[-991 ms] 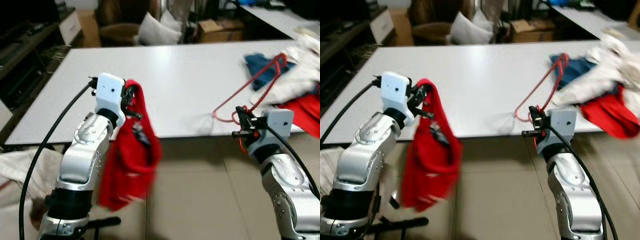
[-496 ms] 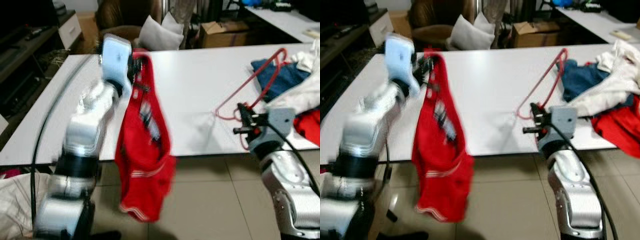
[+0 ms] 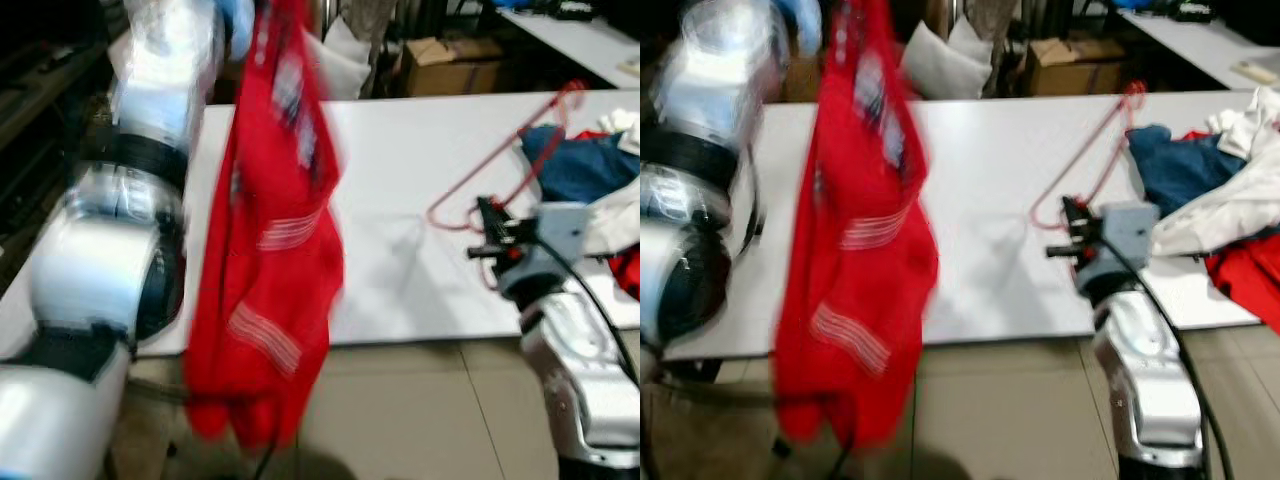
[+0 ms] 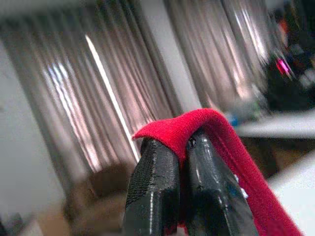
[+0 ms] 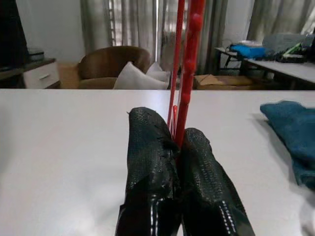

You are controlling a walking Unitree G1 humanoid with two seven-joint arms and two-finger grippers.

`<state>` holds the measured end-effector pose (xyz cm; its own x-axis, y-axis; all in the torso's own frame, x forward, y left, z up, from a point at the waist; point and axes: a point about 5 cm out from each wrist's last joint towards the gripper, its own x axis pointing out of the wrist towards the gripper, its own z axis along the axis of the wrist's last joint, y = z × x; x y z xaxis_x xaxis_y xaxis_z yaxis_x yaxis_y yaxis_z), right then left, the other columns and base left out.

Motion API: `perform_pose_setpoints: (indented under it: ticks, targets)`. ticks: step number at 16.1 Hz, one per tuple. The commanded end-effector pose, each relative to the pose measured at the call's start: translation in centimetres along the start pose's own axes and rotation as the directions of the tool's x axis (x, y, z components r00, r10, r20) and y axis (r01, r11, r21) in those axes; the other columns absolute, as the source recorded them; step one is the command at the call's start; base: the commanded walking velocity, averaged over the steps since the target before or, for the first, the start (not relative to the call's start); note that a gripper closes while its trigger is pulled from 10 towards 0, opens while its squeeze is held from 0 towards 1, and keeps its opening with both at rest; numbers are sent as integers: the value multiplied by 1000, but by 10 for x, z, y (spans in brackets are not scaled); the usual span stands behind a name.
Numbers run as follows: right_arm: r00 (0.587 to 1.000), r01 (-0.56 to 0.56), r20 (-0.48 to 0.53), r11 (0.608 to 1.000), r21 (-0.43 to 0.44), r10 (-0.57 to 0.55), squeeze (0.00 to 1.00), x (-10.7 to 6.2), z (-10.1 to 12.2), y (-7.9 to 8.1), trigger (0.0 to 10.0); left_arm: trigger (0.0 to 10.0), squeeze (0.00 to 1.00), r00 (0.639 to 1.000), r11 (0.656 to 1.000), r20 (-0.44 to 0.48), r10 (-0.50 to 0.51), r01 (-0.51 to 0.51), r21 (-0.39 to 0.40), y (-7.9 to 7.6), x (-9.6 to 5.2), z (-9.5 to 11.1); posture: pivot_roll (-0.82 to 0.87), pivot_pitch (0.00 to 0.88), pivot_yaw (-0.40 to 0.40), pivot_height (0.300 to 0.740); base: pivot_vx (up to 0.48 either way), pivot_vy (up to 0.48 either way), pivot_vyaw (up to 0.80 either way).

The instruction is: Hang hanger

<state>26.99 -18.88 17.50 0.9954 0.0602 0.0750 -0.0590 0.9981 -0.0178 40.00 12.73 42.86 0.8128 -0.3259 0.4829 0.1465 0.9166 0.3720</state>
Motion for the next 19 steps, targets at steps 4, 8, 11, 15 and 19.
perform_pose_setpoints:
  ticks: [4,8,11,15,19]
  targets:
    - [999,-8,34,1000,-1,8,0,5,4,3,10000,10000,0,973,981,143,179,-188,55,39,4,49,-195,0,45,740,309,0,0]
    - [999,-10,35,1000,-1,10,0,2,1,6,10000,10000,0,993,993,-64,95,-89,82,2,-9,-37,-203,0,43,740,63,0,0]
    - [1000,-17,22,1000,-8,17,0,0,-1,5,10000,10000,0,963,996,-267,-44,62,57,-46,-38,-110,-210,0,31,740,0,0,0]
    - [989,-144,25,990,13,143,0,-4,5,10,10000,10000,0,946,997,-319,-51,66,37,-50,-40,-118,-220,0,46,740,0,0,0]
    - [880,-466,123,884,31,460,0,-16,46,10,10000,10000,0,935,996,-351,-38,64,63,-48,-43,-122,-230,0,53,740,0,0,0]
